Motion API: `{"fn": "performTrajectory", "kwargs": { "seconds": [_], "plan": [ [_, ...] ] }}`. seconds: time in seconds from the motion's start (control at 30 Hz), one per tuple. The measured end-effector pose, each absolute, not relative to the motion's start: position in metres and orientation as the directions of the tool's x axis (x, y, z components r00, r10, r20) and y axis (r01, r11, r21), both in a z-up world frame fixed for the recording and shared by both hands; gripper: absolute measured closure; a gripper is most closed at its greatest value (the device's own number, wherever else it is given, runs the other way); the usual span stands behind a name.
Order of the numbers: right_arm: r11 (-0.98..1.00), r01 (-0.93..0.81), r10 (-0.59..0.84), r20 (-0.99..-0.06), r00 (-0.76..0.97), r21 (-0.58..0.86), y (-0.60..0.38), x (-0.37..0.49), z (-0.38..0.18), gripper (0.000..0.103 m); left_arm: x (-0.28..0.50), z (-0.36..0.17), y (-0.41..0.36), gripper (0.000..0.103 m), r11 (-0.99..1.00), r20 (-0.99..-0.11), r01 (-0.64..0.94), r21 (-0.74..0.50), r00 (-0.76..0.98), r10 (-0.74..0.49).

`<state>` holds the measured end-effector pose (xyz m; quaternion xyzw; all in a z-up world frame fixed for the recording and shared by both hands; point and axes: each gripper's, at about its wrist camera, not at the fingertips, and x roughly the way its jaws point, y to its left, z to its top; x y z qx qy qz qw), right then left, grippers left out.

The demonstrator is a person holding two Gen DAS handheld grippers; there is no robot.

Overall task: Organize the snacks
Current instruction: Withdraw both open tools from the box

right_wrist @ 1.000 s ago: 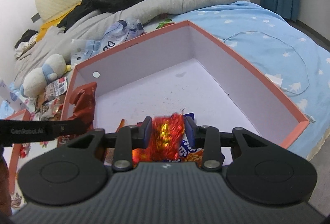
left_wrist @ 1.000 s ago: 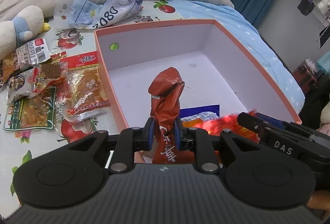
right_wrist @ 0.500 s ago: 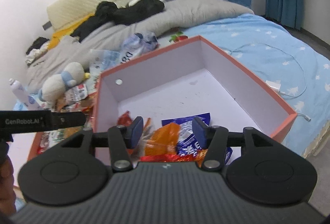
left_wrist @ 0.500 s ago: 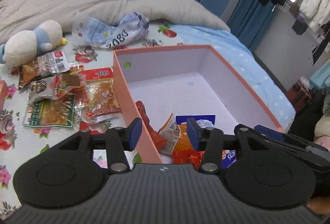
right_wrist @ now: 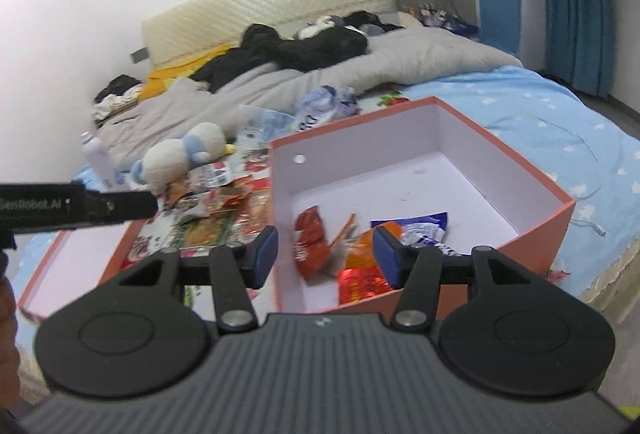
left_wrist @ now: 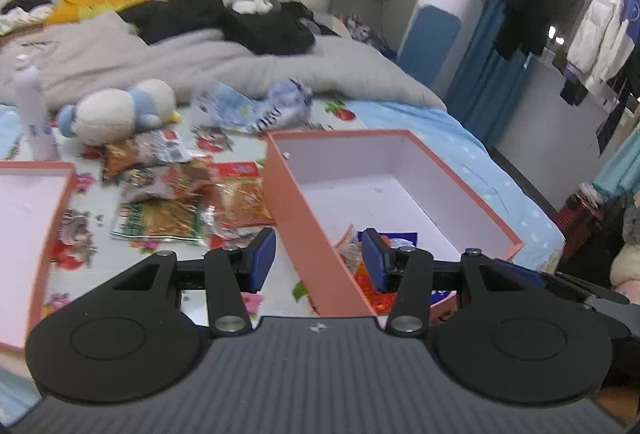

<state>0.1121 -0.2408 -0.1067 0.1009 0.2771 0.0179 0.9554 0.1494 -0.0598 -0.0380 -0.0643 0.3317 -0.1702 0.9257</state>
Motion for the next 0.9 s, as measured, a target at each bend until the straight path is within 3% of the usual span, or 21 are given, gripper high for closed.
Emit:
{"fn": "performTrajectory", "kwargs": {
  "seconds": [0.43,0.9],
  "plan": [
    [0.971,-0.133,0.217,-0.506,0.835,0.197,-0.189,0.077,-0.109,0.048,0.081,-0.038,-0.008,0.05,0.961,-0.571,0.173,-0.214,0.776,-0.267],
    [0.968,-0.203,0.25,-0.508,0.824,0.148,-0.156,0.092,-0.125,0.048,0.098,-0.069,0.027,0.049,0.973,-0.6,0.086,-0.214,0.774,-0.201]
  ]
}}
